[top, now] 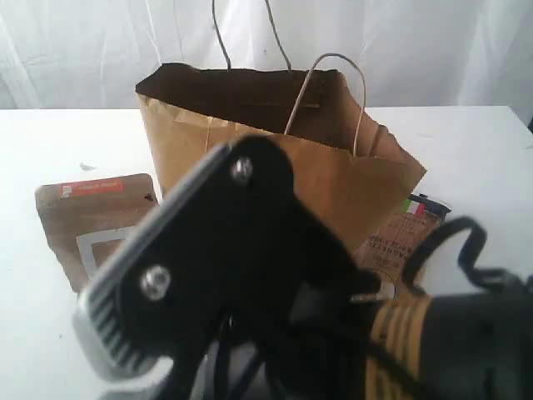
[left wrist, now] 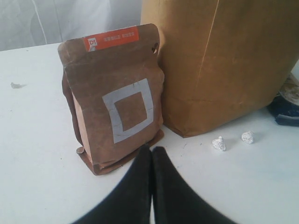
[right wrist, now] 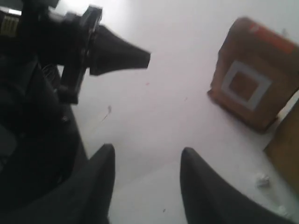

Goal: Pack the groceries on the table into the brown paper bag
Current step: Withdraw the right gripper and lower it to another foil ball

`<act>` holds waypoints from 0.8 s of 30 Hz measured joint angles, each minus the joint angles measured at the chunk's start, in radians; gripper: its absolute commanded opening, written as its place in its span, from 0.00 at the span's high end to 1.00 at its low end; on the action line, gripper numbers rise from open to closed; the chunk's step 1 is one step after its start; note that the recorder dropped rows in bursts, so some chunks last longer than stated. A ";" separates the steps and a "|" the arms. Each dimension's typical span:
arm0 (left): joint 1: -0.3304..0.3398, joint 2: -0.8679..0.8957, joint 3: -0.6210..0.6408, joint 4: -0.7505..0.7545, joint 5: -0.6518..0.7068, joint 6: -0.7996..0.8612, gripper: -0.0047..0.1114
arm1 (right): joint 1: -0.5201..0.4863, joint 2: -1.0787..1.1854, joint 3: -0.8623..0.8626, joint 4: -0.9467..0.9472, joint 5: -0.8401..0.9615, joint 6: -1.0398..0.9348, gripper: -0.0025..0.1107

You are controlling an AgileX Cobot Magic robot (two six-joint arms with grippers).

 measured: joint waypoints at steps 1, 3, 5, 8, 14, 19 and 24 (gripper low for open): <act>0.000 0.000 0.000 0.000 0.000 0.000 0.95 | 0.005 0.008 0.016 0.032 -0.005 -0.002 0.61; 0.000 0.000 0.000 0.000 0.000 0.000 0.95 | 0.008 0.025 0.054 0.109 -0.007 -0.005 0.61; 0.000 0.000 0.000 0.000 0.000 0.000 0.95 | 0.008 0.045 0.089 0.162 -0.007 -0.005 0.61; 0.000 0.000 0.000 0.000 0.000 0.000 0.95 | -0.002 0.080 0.145 0.212 -0.038 0.008 0.61; 0.000 0.000 0.000 0.000 0.000 0.000 0.95 | -0.095 0.172 0.228 0.240 -0.159 0.058 0.61; 0.000 0.000 0.000 0.000 0.000 0.000 0.95 | -0.214 0.251 0.237 0.233 -0.170 0.060 0.61; 0.000 0.000 0.000 0.000 0.000 0.000 0.95 | -0.324 0.326 0.237 0.216 -0.222 0.062 0.61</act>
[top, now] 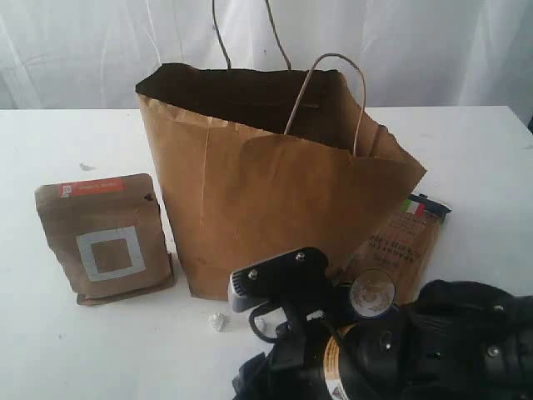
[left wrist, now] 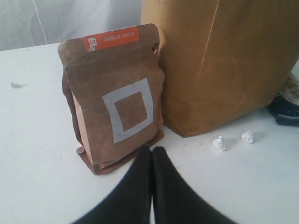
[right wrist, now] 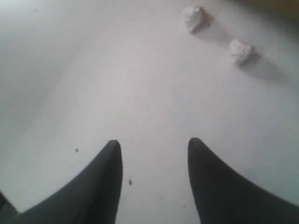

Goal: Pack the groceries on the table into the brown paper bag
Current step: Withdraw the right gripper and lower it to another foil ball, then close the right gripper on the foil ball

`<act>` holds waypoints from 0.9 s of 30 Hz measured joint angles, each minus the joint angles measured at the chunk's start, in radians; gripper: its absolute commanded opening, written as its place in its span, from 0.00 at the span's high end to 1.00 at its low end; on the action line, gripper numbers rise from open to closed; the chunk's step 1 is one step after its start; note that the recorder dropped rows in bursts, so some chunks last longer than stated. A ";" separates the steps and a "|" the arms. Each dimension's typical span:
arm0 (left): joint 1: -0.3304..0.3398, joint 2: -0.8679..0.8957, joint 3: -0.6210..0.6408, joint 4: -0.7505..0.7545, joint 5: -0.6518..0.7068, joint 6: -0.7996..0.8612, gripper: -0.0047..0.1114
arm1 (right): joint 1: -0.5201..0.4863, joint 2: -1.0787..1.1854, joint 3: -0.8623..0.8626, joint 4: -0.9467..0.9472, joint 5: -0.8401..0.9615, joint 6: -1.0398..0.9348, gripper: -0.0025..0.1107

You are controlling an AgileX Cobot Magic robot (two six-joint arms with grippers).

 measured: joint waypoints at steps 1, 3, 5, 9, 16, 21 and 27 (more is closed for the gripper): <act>0.000 0.000 0.000 0.000 0.000 0.000 0.95 | -0.021 0.015 0.000 -0.002 -0.016 0.002 0.61; 0.000 0.000 0.000 0.000 0.000 0.000 0.95 | -0.054 0.041 -0.002 -0.004 -0.034 0.002 0.61; 0.000 0.000 0.000 0.000 0.000 0.000 0.95 | -0.079 0.066 -0.013 -0.004 -0.038 0.002 0.61; 0.000 0.000 0.000 0.000 0.000 0.000 0.95 | -0.109 0.116 -0.061 -0.008 -0.029 0.002 0.61; 0.000 0.000 0.000 0.000 0.000 0.000 0.95 | -0.147 0.199 -0.130 -0.031 0.024 0.002 0.62; 0.000 0.000 0.000 0.000 0.000 0.000 0.95 | -0.152 0.279 -0.172 -0.051 0.037 0.002 0.62; 0.000 0.000 0.000 0.000 0.000 0.000 0.95 | -0.157 0.329 -0.224 -0.078 0.055 0.000 0.62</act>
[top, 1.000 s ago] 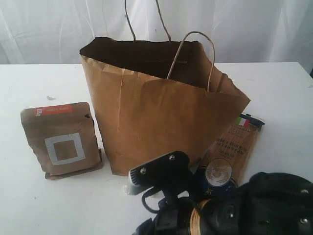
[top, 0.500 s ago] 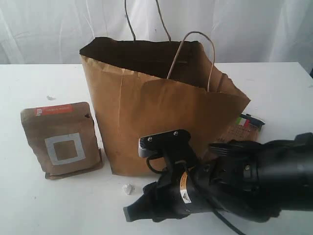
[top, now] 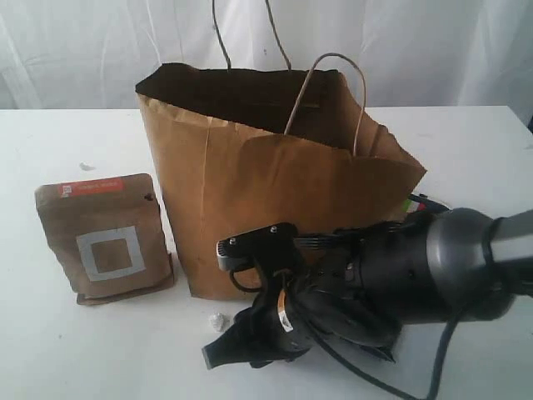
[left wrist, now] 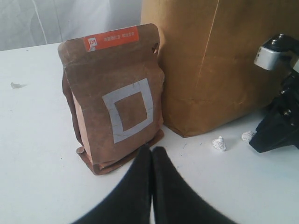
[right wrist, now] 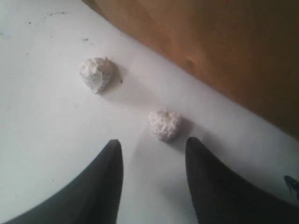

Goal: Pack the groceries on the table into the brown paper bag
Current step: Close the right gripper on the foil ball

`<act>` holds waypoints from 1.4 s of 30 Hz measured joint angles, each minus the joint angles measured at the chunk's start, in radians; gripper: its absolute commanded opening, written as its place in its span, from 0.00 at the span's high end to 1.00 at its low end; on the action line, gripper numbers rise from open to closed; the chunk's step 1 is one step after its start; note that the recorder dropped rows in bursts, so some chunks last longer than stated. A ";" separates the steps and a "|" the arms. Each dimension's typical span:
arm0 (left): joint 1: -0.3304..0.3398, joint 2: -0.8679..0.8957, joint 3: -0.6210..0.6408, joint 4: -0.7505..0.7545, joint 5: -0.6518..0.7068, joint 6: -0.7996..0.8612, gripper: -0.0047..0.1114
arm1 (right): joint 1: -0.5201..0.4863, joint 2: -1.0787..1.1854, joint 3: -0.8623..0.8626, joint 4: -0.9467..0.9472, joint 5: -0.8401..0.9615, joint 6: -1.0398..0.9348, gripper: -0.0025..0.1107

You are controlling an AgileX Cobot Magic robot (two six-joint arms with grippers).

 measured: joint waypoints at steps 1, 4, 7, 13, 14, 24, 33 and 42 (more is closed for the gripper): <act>0.000 0.000 0.000 0.000 0.000 0.000 0.95 | -0.007 0.009 -0.010 -0.004 0.002 0.000 0.62; 0.000 0.000 0.000 0.000 0.000 0.000 0.95 | -0.027 0.042 -0.036 -0.019 0.030 0.000 0.63; 0.000 0.000 0.000 0.000 0.000 0.000 0.95 | -0.029 0.063 -0.058 -0.030 0.023 -0.004 0.65; 0.000 0.000 0.000 0.000 0.000 0.000 0.95 | -0.029 0.069 -0.058 -0.034 -0.003 -0.007 0.78; 0.000 0.000 0.000 0.000 0.000 0.000 0.95 | -0.029 0.069 -0.058 -0.034 -0.005 -0.010 0.82; 0.000 0.000 0.000 0.000 0.000 0.000 0.95 | -0.027 0.056 -0.060 -0.034 0.033 -0.048 0.97; 0.000 0.000 0.000 0.000 0.000 0.000 0.95 | 0.113 -0.121 -0.058 -0.034 0.226 -0.143 0.97; 0.000 0.000 0.000 0.000 0.000 0.000 0.95 | 0.240 -0.386 -0.082 -0.073 0.253 -0.174 0.97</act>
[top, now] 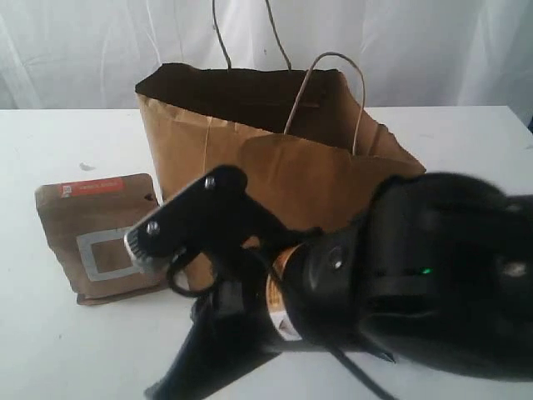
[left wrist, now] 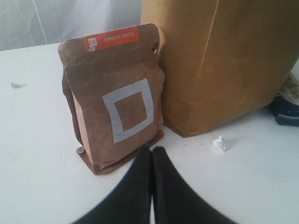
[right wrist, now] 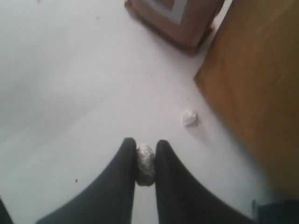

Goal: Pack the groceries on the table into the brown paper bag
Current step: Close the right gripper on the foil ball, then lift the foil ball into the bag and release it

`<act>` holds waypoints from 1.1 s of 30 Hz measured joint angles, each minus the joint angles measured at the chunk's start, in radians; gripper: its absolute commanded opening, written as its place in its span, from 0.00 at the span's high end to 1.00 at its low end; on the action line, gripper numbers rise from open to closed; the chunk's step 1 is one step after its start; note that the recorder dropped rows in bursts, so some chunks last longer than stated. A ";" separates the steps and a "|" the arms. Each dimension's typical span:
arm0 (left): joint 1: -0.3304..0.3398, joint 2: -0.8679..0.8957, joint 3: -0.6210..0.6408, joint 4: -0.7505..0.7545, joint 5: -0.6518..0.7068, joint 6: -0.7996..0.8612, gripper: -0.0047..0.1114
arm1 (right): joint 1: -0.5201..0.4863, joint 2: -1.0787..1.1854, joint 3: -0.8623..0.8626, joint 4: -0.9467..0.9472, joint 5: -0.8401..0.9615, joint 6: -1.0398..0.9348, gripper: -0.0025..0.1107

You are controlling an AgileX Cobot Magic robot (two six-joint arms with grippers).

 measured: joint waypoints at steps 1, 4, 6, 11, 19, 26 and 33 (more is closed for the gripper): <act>0.000 0.000 0.000 0.000 0.000 0.000 0.95 | 0.000 -0.027 -0.018 -0.025 0.010 0.000 0.97; 0.000 0.000 0.000 0.000 0.000 0.000 0.95 | 0.000 -0.095 -0.079 -0.129 0.052 0.010 0.97; 0.000 0.000 0.000 0.000 0.000 0.000 0.95 | -0.003 -0.127 -0.125 -0.222 0.092 0.041 0.97; 0.000 0.000 0.000 0.000 0.000 0.000 0.95 | -0.061 -0.153 -0.219 -0.383 0.163 0.103 0.97; 0.000 0.000 0.000 0.000 0.000 0.000 0.95 | -0.224 -0.105 -0.301 -0.382 0.153 0.114 0.97; 0.000 0.000 0.000 0.000 0.000 0.000 0.95 | -0.305 0.038 -0.371 -0.266 0.139 0.079 0.64; 0.000 0.000 0.000 0.000 0.000 0.000 0.95 | -0.311 0.060 -0.384 -0.240 0.099 0.071 0.49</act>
